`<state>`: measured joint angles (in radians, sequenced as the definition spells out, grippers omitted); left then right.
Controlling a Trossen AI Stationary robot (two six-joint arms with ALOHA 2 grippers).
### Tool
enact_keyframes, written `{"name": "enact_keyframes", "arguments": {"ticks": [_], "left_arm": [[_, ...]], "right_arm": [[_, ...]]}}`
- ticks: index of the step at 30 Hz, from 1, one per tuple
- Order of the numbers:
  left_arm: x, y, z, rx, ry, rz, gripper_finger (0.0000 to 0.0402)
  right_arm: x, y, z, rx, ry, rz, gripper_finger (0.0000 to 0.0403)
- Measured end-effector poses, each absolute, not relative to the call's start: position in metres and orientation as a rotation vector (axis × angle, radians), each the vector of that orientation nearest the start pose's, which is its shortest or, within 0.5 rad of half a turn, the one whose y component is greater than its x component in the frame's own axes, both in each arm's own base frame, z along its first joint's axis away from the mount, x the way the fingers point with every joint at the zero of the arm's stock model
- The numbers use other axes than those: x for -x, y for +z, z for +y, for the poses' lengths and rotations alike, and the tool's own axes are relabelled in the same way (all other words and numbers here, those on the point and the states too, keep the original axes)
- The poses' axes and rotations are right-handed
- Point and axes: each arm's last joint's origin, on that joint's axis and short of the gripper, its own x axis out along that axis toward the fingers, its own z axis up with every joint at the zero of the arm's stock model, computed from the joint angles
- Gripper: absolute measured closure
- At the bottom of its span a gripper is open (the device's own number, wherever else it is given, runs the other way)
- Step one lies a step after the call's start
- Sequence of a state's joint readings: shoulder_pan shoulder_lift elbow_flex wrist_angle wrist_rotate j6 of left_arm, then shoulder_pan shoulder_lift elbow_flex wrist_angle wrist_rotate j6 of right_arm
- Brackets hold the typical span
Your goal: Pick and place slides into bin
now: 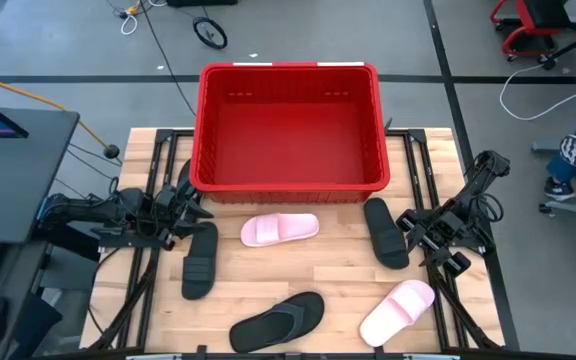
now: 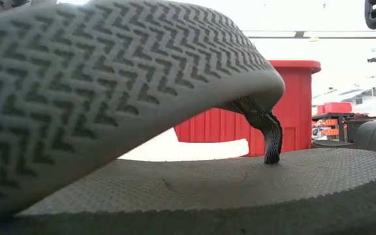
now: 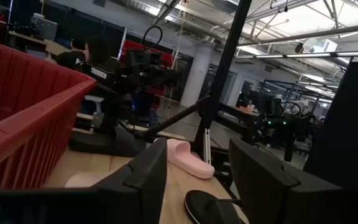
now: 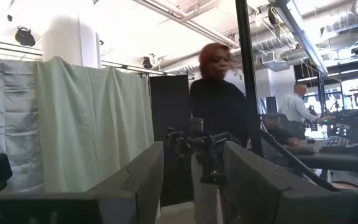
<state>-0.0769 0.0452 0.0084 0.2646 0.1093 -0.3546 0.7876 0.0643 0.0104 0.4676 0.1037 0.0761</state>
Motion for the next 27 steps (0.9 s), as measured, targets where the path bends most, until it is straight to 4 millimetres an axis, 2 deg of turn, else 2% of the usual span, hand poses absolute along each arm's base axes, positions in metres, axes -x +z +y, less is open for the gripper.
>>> {"name": "enact_keyframes", "arguments": {"ticks": [27], "left_arm": [[-0.0969, 0.1881, -0.0106, 0.348, -0.224, -0.192, 0.0221]], "right_arm": [[-0.0676, 0.2059, 0.0637, -0.254, 0.689, -0.355, 0.0227]]}}
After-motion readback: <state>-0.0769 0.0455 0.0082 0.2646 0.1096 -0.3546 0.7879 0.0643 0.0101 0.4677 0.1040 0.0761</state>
